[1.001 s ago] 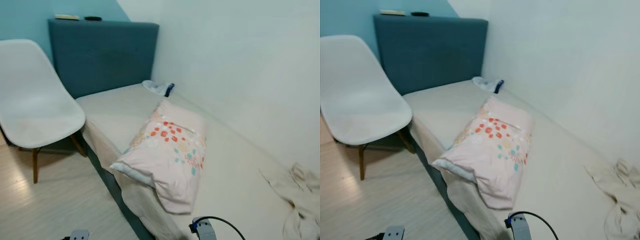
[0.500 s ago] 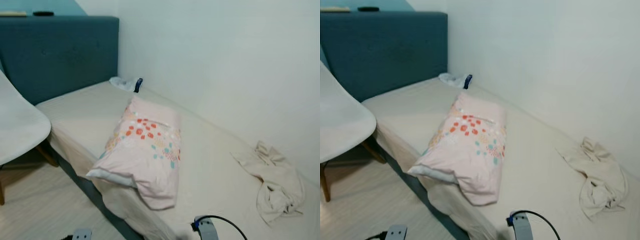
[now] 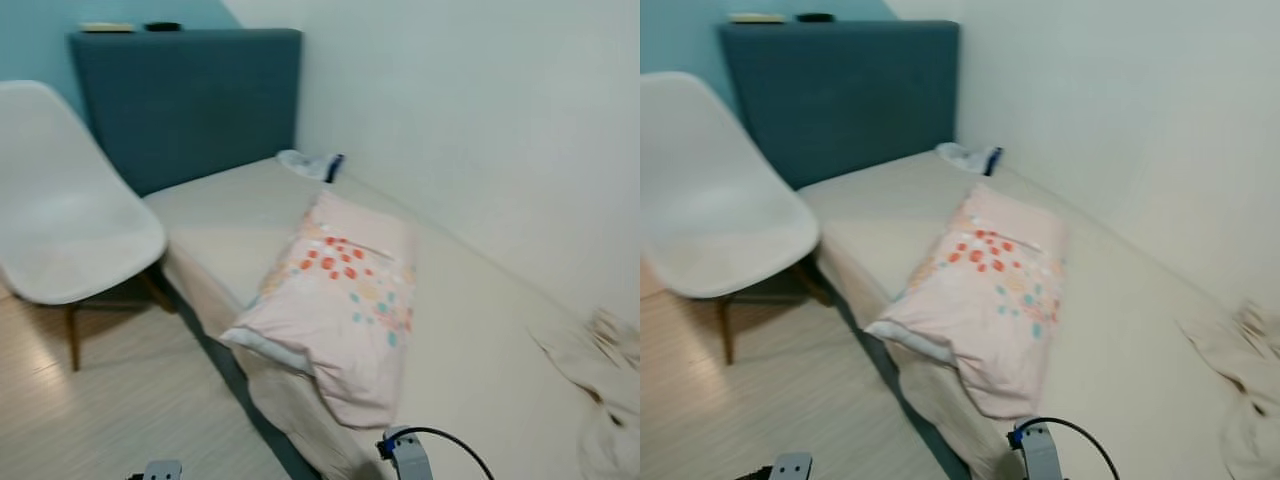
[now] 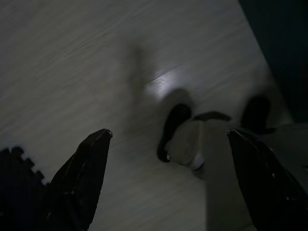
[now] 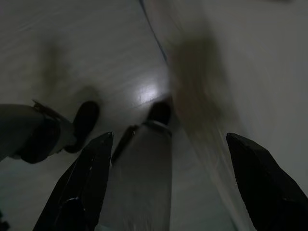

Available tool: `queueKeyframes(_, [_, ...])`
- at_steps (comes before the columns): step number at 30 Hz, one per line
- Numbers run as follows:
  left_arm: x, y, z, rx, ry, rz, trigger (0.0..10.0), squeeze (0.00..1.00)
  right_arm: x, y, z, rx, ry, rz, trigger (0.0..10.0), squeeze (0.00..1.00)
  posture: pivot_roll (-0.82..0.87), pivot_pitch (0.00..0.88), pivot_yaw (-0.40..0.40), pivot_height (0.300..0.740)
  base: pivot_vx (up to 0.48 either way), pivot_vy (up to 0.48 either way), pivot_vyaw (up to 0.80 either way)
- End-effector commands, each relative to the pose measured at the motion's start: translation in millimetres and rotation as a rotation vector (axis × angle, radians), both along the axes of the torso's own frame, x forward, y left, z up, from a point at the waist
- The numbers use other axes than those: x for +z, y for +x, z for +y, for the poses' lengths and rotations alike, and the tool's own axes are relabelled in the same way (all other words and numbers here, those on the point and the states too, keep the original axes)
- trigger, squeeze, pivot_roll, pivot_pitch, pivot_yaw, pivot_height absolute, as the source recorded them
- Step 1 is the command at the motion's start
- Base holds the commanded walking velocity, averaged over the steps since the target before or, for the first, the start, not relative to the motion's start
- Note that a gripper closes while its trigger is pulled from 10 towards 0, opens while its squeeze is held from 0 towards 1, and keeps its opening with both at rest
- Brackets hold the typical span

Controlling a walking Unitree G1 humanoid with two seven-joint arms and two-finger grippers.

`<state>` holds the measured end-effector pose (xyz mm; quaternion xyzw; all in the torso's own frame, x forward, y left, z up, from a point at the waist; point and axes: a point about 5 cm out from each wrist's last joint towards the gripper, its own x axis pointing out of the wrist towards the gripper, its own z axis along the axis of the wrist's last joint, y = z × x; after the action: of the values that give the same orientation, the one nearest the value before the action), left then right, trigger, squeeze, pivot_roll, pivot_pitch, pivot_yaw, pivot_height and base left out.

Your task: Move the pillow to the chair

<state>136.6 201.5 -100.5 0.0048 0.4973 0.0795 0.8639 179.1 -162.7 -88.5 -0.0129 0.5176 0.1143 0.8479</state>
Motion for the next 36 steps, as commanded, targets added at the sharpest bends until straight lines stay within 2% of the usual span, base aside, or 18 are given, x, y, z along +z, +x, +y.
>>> queueKeyframes(1, [-1.3,-2.0,-3.0,0.005,-0.008,0.009,10.0,0.0,-1.2,-3.1,-6.5,0.0,-0.038,-0.003,10.0,0.0,0.18,0.0,-0.125,0.74,0.0,0.0,0.0])
queueKeyframes(6, [0.4,2.7,-3.2,-0.005,-0.004,-0.005,10.0,0.0,0.5,-0.1,-11.5,-0.038,-0.05,-0.017,10.0,0.0,0.18,0.0,-0.125,0.74,0.0,0.0,0.0])
queueKeyframes(11, [0.8,3.5,-2.5,-0.02,0.01,-0.004,10.0,0.0,2.2,3.2,-8.8,-0.018,-0.025,-0.039,10.0,0.0,0.18,0.0,-0.127,0.74,0.048,0.0,0.0])
queueKeyframes(14, [0.4,2.1,-1.4,-0.014,0.01,-0.001,10.0,0.0,2.4,3.5,-8.4,0.022,-0.048,-0.045,10.0,0.0,0.18,0.0,-0.127,0.74,0.164,0.0,0.7])
queueKeyframes(20, [-0.8,-1.9,-0.7,-0.013,0.011,0.009,10.0,0.0,1.3,1.3,-8.2,0.025,-0.048,-0.039,10.0,0.0,0.18,0.0,-0.124,0.74,0.0,0.0,0.76])
queueKeyframes(24, [-1.2,-3.1,-0.3,-0.014,0.011,0.012,10.0,0.0,-0.6,-2.3,-10.9,0.055,-0.111,-0.029,10.0,0.0,0.18,0.0,-0.121,0.74,0.0,0.0,0.0])
queueKeyframes(29, [-1.0,-2.5,-0.6,-0.021,0.01,0.011,10.0,0.0,-2.5,-5.9,-11.2,0.014,-0.108,-0.011,10.0,0.0,0.17,0.0,-0.113,0.74,0.0,0.0,0.0])
queueKeyframes(36, [-0.2,0.5,-1.8,-0.046,0.007,0.007,10.0,0.0,-2.7,-7.6,-16.9,-0.024,-0.106,-0.002,10.0,0.0,0.16,0.0,-0.104,0.74,0.0,0.0,-0.79])
